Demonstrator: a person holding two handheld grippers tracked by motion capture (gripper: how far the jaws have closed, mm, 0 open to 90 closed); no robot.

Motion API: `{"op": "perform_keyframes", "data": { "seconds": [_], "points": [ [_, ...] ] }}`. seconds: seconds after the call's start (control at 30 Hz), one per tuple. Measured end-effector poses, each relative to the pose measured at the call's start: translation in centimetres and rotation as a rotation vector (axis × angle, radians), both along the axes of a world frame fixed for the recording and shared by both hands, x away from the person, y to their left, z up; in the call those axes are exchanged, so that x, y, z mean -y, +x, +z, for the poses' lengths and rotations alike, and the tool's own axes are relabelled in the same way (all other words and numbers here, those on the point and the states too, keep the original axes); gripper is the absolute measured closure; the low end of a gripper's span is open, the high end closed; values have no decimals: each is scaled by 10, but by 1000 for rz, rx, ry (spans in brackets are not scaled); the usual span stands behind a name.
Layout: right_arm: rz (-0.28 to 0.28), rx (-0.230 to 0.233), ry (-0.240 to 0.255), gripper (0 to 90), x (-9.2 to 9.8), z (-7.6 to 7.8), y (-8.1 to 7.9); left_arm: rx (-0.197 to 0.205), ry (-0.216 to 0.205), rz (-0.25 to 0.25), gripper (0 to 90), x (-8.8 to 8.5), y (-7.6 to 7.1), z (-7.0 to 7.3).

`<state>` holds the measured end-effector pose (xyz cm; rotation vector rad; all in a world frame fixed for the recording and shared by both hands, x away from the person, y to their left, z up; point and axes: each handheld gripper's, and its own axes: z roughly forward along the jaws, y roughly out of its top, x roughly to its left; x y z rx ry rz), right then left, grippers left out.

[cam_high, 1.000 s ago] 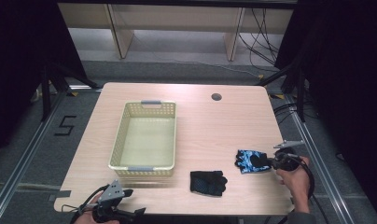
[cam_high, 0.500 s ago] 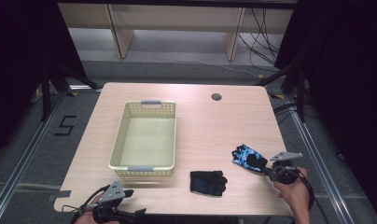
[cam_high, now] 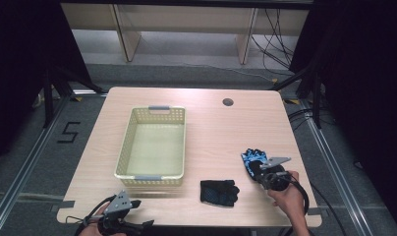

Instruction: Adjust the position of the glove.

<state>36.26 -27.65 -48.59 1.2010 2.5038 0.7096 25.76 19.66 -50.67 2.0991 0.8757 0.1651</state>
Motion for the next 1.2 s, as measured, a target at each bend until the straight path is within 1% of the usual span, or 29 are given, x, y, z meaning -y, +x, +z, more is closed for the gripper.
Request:
{"op": "perform_keyframes", "data": {
  "seconds": [0.07,0.1,0.13,0.17,0.2,0.23,0.27,0.33,0.37,0.43,0.53,0.63,0.67,0.7,0.73,0.77,0.8,0.83,0.87,0.9,0.93,0.97,1.0,1.03,1.07,1.1,1.13,1.17,1.2],
  "points": [
    [-3,-4,1,900,-5,1,1,10,-2,-8,177,0,0,0],
    [11,37,13,900,-10,-2,4,5,-22,2,177,1,0,0],
    [30,8,-12,900,-13,2,6,10,-29,4,177,2,0,-1],
    [34,11,-17,900,-24,1,13,10,-28,5,177,2,-1,-1],
    [34,11,-17,900,-24,1,13,5,-19,2,177,1,-1,0],
    [34,13,-11,900,-31,0,19,6,-21,2,177,2,-1,-1],
    [34,13,-11,900,-31,0,19,6,-21,2,177,2,-1,-1],
    [63,30,-45,900,-40,0,26,4,-19,4,178,1,0,-1],
    [59,23,-41,900,-49,0,31,3,-19,4,178,1,0,-1],
    [61,23,-38,900,-52,0,34,3,-19,3,178,1,0,-1],
    [57,24,-45,900,-62,1,50,11,-27,5,178,1,0,-1],
    [33,51,-21,900,-69,-1,64,5,-26,4,178,1,0,-1],
    [36,41,-29,900,-70,1,69,5,-26,4,178,1,0,-1],
    [24,49,-20,900,-72,1,72,4,-26,3,178,1,0,-1],
    [30,48,-36,900,-74,1,76,4,-25,2,179,1,0,-1],
    [35,56,-32,900,-74,1,80,5,-24,1,178,1,-1,-1],
    [28,61,-28,900,-74,1,83,12,9,-17,178,-1,0,0],
    [28,52,-26,900,-74,1,84,-10,-36,12,178,2,-2,0],
    [18,46,-20,900,-74,3,84,-8,-34,11,178,2,-2,0],
    [21,69,-9,900,-73,2,85,-7,-33,11,178,1,-2,0],
    [23,59,-4,900,-72,5,84,10,8,-19,178,-1,1,0],
    [20,78,22,900,-71,6,84,3,-25,0,178,1,-1,-1],
    [36,71,32,887,-68,11,83,6,7,-14,178,-1,0,0],
    [41,74,42,859,-66,14,82,-6,-16,6,178,1,-1,0],
    [39,77,53,832,-65,17,80,-5,-37,10,178,2,-2,-1],
    [53,86,60,816,-62,20,78,-7,-38,9,178,2,-2,0],
    [58,90,55,791,-58,24,76,12,-28,1,178,1,-1,1],
    [56,90,55,755,-53,27,72,10,-29,3,178,0,-1,0],
    [86,101,38,731,-45,31,69,3,-29,7,178,0,-1,0]
  ]
}}
